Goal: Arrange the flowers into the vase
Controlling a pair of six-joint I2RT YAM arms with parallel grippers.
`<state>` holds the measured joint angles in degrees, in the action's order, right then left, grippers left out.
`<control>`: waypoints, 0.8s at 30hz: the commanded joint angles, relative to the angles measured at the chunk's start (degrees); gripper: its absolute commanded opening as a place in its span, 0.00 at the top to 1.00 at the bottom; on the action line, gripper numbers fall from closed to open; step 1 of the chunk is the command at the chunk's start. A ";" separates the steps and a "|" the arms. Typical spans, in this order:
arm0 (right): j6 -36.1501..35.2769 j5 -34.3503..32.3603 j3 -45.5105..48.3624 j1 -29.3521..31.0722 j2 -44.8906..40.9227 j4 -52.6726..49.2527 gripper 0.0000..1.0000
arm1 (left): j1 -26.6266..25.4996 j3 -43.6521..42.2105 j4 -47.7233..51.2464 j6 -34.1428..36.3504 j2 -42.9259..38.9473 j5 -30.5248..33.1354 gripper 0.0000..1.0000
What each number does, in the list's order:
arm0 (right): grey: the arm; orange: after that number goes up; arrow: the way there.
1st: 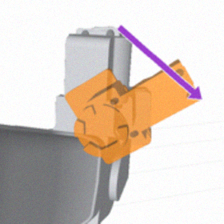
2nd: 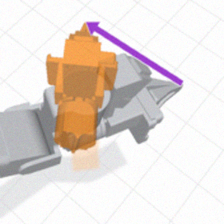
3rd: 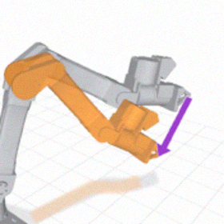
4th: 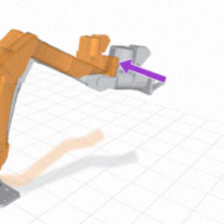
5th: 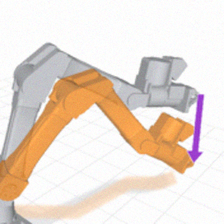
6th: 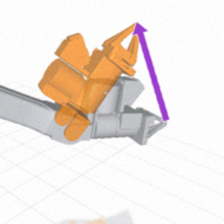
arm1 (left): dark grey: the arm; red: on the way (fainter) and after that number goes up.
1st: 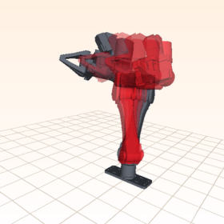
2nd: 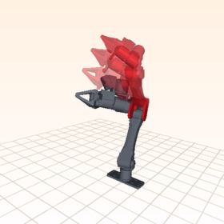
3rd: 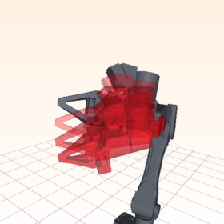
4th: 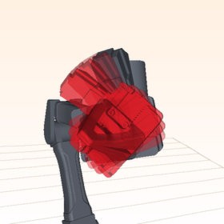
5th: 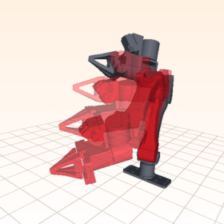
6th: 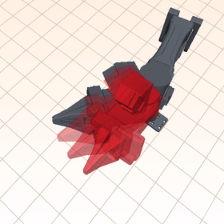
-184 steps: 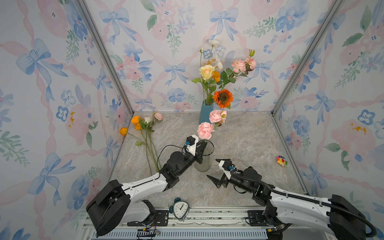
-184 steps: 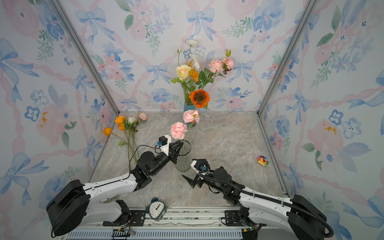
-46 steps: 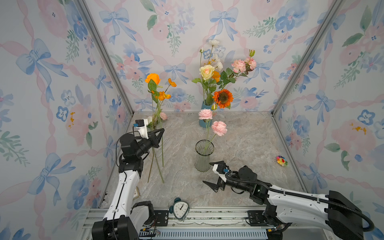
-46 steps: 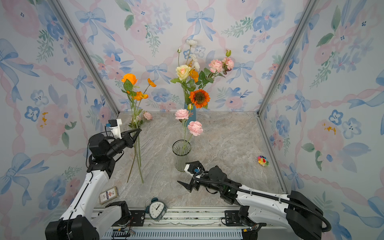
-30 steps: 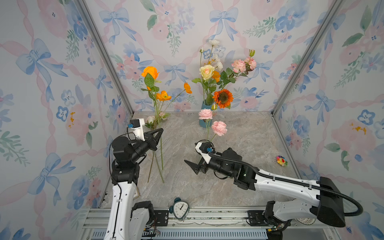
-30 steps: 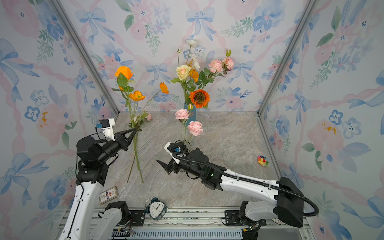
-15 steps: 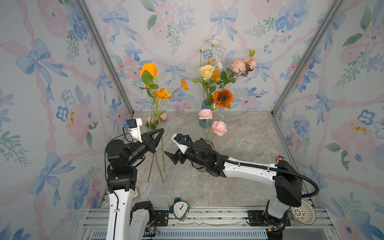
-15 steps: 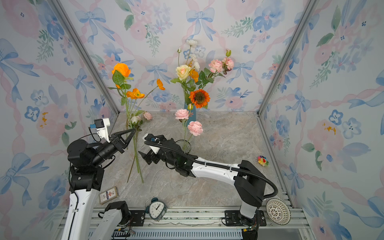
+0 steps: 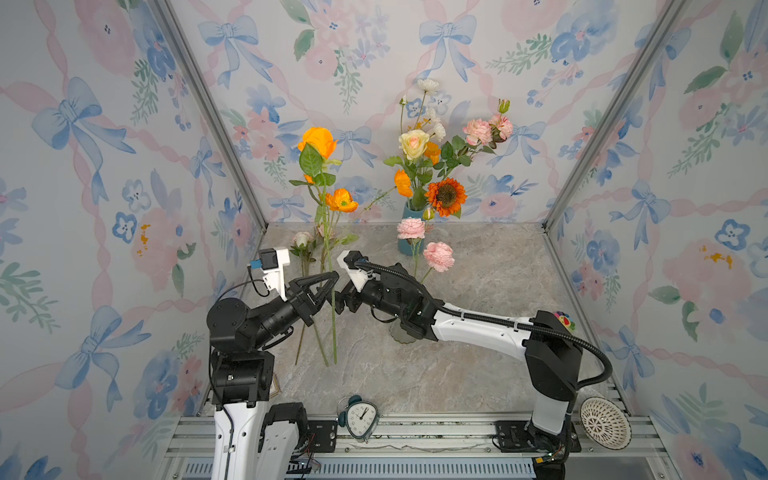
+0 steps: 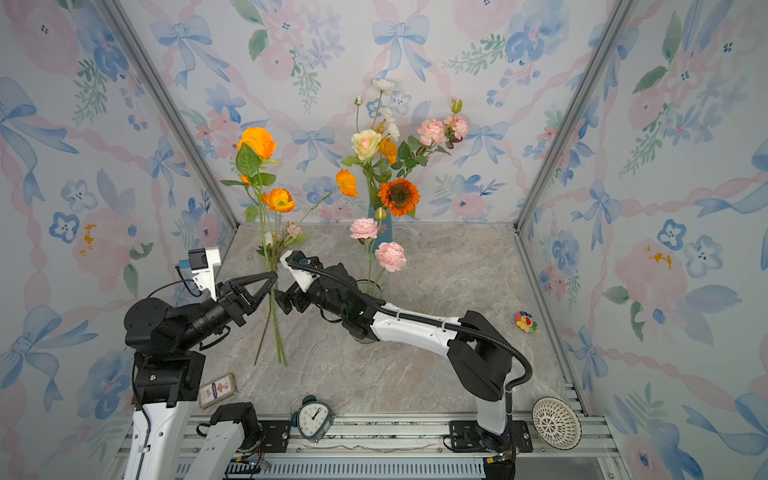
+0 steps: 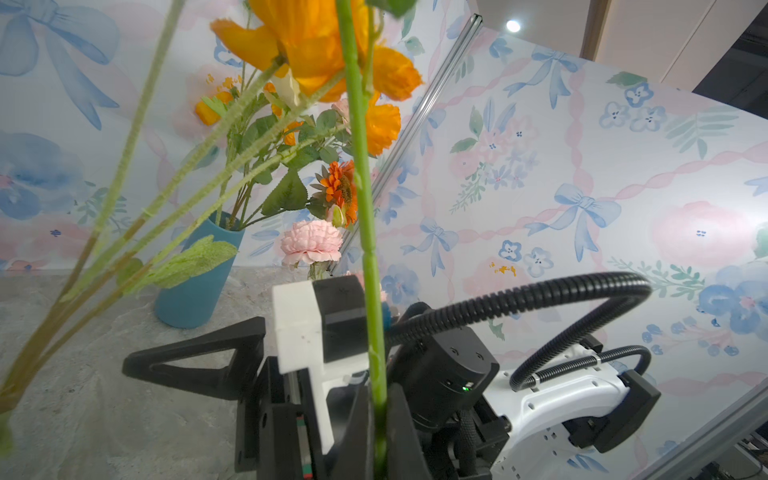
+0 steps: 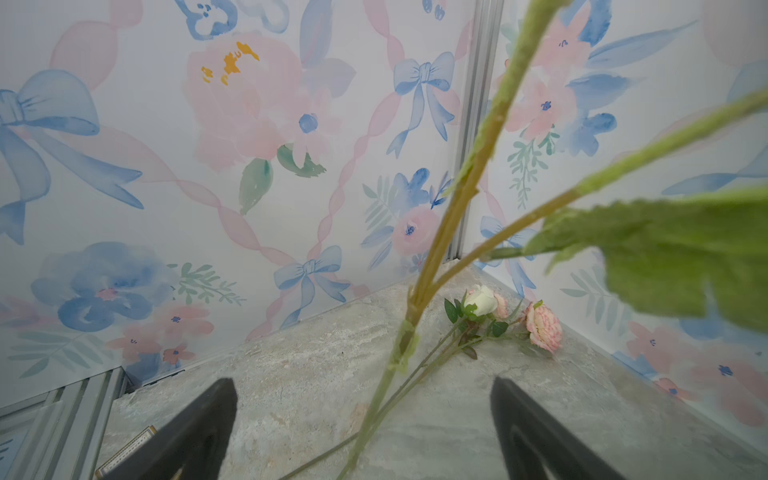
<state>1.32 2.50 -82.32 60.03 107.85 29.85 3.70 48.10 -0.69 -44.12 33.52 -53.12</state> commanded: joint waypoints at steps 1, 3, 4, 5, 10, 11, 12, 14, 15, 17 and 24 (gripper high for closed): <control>1.71 1.47 -4.14 -0.50 1.97 2.85 0.01 | -1.99 -0.39 -1.10 -1.42 -1.87 0.70 1.00; 2.47 1.13 -6.10 -1.00 3.22 2.27 0.02 | -2.88 0.09 -1.15 -1.92 -2.38 1.19 1.00; 2.87 1.25 -6.69 -1.34 3.76 2.45 0.04 | -3.22 0.36 -1.15 -2.18 -2.55 1.39 1.00; 3.33 1.75 -7.14 -1.71 4.33 2.97 0.06 | -3.64 0.63 -1.20 -2.36 -2.66 1.68 1.00; 4.87 2.59 -9.62 -3.05 6.38 3.82 0.18 | -4.32 1.10 -1.19 -2.75 -2.64 2.06 1.00; 4.80 2.71 -9.90 -3.19 6.53 3.78 0.23 | -4.32 1.12 -1.17 -2.69 -2.67 2.21 1.00; 4.77 2.82 -10.03 -3.25 6.58 3.59 0.31 | -4.32 1.12 -1.18 -2.50 -2.64 2.53 1.00; 4.63 2.89 -9.98 -3.31 6.43 3.20 0.47 | -4.31 0.95 -1.06 -2.01 -2.62 3.51 1.00; 4.51 2.95 -9.79 -3.26 6.18 3.12 0.54 | -4.24 0.95 -0.77 -1.51 -2.50 4.25 1.00; 4.33 3.38 -9.07 -3.25 5.89 3.20 0.65 | -4.15 0.91 -0.29 -0.61 -2.26 5.53 1.00; 5.60 6.30 -8.05 -3.34 5.35 2.05 1.00 | -3.42 1.32 1.86 4.52 -0.31 8.25 1.00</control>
<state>6.04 6.46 -90.28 56.73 113.67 31.68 -0.30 48.12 0.69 -43.68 32.49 -46.70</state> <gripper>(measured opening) 0.057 0.049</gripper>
